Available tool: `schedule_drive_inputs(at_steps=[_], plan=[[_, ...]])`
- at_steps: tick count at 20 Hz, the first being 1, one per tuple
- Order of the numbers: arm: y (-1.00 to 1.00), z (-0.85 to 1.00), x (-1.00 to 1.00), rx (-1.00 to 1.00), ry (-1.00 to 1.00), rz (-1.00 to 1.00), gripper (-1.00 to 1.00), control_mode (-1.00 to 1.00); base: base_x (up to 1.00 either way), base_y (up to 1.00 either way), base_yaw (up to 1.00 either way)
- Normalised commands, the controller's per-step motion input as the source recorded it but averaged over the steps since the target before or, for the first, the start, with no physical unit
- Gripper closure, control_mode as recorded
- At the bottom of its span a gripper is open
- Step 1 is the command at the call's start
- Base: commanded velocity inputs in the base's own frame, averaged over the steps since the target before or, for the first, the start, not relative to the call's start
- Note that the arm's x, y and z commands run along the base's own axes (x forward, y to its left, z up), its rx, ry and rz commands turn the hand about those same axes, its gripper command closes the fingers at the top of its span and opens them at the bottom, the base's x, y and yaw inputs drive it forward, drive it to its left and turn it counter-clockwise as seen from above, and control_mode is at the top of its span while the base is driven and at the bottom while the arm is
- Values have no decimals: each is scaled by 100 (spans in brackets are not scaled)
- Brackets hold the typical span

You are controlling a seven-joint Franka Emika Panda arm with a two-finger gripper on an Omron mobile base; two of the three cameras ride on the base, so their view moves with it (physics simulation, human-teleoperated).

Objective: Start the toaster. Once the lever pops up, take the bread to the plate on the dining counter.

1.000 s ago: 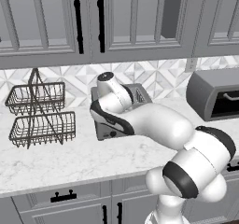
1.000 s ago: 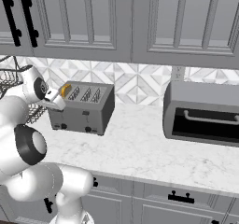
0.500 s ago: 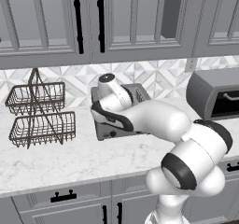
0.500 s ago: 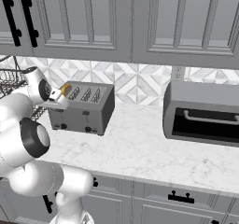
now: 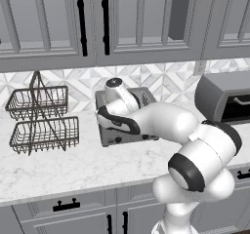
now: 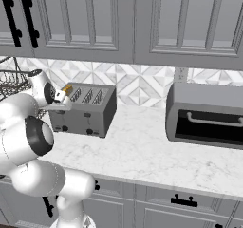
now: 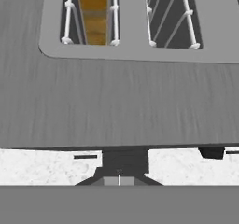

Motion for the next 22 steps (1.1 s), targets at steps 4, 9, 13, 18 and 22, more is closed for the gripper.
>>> schedule_drive_inputs(at_steps=[4, 9, 13, 18, 22], plan=[[-13, -1, 20, 0, 0, 6, 100, -100, 0, 0, 0], [-1, -15, 10, 0, 0, 3, 100, -100, 0, 0, 0], [0, -21, 0, 0, 0, 0, 100, -100, 0, 0, 0], [0, -29, 0, 0, 0, 0, 100, -100, 0, 0, 0], [0, -40, 1, 0, 0, 0, 100, -100, 0, 0, 0]])
